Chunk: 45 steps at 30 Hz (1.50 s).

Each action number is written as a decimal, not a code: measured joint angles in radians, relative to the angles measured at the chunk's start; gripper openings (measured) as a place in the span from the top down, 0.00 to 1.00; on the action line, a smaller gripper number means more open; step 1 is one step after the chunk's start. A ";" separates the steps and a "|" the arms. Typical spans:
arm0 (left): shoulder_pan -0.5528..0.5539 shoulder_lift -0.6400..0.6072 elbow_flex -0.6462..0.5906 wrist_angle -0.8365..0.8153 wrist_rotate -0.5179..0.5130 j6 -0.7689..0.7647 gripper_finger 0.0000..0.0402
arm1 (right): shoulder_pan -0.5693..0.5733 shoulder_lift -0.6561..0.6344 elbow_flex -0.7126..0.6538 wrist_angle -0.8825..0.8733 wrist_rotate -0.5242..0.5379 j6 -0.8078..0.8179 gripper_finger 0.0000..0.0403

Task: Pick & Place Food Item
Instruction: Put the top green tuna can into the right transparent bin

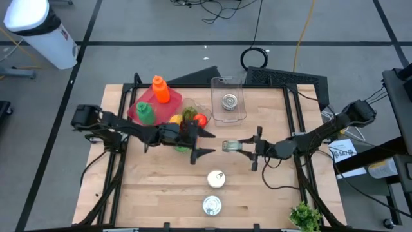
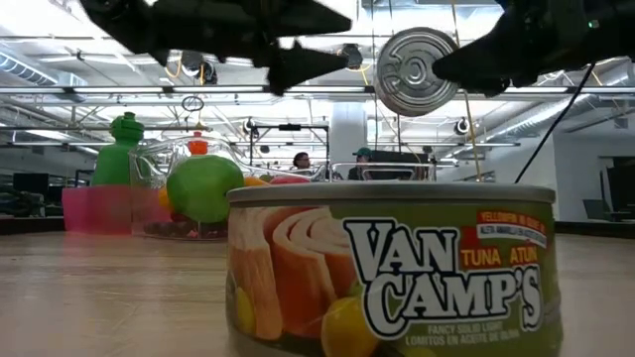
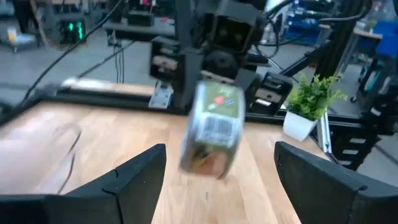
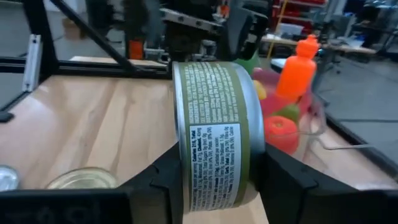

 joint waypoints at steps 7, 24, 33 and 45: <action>-0.023 0.129 0.139 -0.013 -0.051 0.112 0.24 | 0.000 0.003 -0.002 0.068 0.003 -0.046 0.65; -0.015 0.189 0.196 -0.008 -0.080 0.123 0.59 | 0.000 0.003 -0.002 0.121 -0.042 -0.047 0.65; 0.079 0.131 0.335 -0.297 -0.034 -0.002 0.59 | -0.001 -0.004 -0.001 0.113 0.059 -0.091 0.29; 0.466 0.166 0.592 -0.656 0.161 -0.217 0.59 | 0.003 -0.076 -0.001 0.153 0.461 -0.242 0.11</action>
